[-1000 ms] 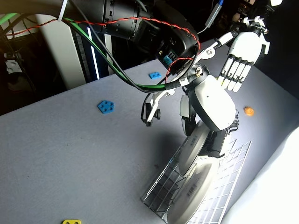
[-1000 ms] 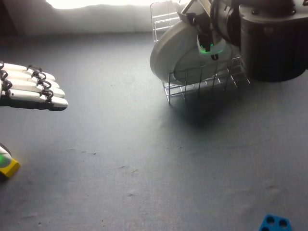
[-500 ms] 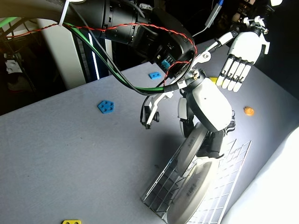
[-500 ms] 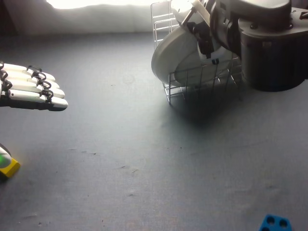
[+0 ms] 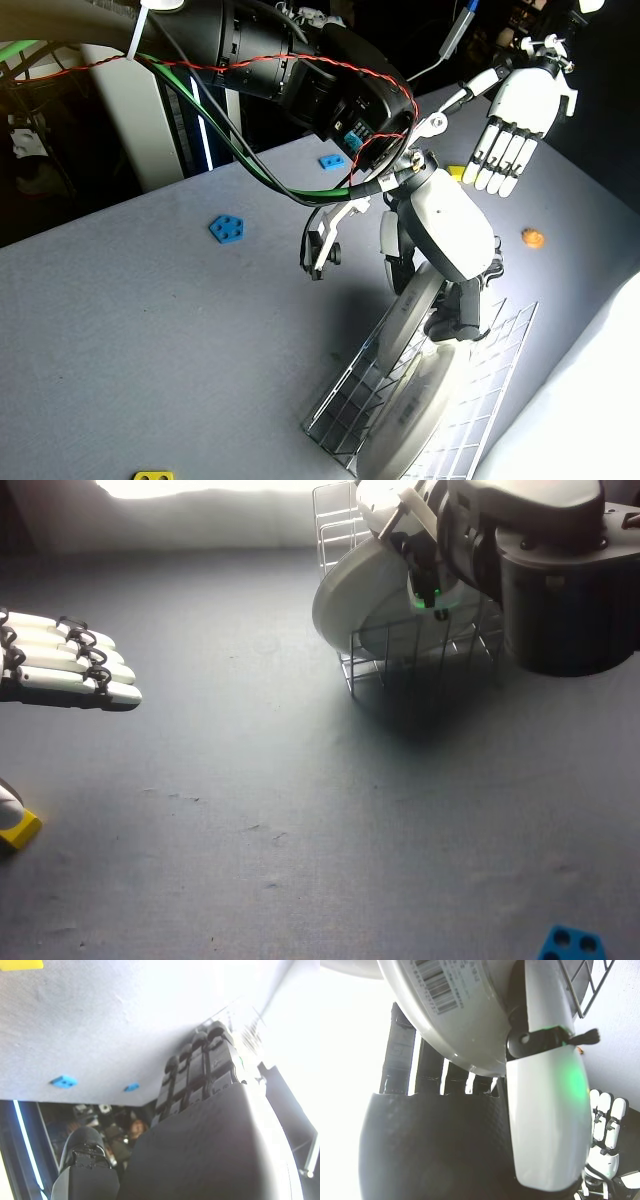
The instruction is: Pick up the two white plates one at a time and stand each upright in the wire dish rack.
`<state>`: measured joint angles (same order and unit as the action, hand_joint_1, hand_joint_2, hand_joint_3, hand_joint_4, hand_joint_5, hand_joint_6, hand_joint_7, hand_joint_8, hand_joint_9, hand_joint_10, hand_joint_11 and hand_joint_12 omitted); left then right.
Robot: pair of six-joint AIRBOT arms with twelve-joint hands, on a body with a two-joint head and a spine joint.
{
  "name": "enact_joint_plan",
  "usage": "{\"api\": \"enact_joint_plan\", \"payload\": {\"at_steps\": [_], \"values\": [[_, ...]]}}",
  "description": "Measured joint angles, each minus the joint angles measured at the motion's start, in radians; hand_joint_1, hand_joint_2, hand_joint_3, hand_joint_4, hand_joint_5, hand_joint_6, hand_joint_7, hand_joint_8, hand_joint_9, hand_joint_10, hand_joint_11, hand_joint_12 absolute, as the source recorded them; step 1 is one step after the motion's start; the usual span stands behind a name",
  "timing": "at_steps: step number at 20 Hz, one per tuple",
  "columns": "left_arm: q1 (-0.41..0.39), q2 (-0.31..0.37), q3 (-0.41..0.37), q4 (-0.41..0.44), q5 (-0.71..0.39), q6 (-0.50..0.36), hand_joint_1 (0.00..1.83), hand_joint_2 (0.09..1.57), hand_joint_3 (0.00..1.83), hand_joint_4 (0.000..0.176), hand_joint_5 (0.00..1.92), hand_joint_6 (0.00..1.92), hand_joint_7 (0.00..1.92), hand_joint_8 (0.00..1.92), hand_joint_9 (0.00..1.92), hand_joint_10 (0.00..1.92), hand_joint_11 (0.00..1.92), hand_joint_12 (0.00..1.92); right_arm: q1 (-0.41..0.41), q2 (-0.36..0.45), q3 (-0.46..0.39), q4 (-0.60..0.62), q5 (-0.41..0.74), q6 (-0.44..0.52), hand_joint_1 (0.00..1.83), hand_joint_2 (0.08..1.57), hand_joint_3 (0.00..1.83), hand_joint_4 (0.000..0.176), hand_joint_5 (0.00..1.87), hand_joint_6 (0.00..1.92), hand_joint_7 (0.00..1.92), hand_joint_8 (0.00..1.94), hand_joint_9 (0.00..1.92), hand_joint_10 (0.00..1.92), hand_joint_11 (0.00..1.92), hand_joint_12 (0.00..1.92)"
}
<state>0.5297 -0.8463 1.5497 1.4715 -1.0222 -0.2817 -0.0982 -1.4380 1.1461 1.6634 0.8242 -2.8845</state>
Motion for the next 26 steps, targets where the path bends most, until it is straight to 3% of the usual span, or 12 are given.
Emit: {"api": "enact_joint_plan", "payload": {"at_steps": [1, 5, 15, 26], "values": [[0.0, 0.0, 0.0, 0.0, 0.0, 0.0, 0.0, 1.04, 0.0, 0.0, 0.0, 0.0, 0.0, 0.0, 0.0, 0.0, 0.0, 0.0, 0.0, 0.0, 0.0, 0.0, -0.002, 0.0, 1.2, 1.02, 0.0, 0.0, 0.92, 0.09, 1.0, 0.01, 1.0, 0.02, 0.53, 1.05], [0.0, 0.0, -0.003, 0.001, -0.002, 0.0, 0.0, 1.04, 0.0, 0.0, 0.0, 0.0, 0.0, 0.0, 0.0, 0.0, 0.0, 0.0, -0.001, 0.0, -0.007, 0.007, -0.003, 0.0, 1.18, 1.02, 0.0, 0.0, 0.92, 0.01, 0.96, 0.0, 0.96, 0.0, 0.48, 1.05], [0.0, 0.0, -0.005, 0.001, -0.004, 0.0, 0.0, 1.03, 0.0, 0.0, 0.0, 0.0, 0.0, 0.0, 0.0, 0.0, 0.0, 0.0, -0.001, 0.007, -0.024, -0.027, -0.008, 0.006, 1.16, 1.0, 0.0, 0.0, 0.89, 0.0, 0.93, 0.0, 0.9, 0.0, 0.43, 1.07], [-0.003, 0.0, -0.014, 0.003, -0.004, 0.0, 0.0, 1.03, 0.0, 0.0, 0.0, 0.0, 0.0, 0.0, 0.0, 0.0, 0.0, 0.0, 0.014, 0.026, -0.045, -0.111, -0.041, 0.055, 1.11, 1.03, 0.0, 0.0, 0.72, 0.0, 0.77, 0.0, 0.75, 0.0, 0.31, 1.06]]}}
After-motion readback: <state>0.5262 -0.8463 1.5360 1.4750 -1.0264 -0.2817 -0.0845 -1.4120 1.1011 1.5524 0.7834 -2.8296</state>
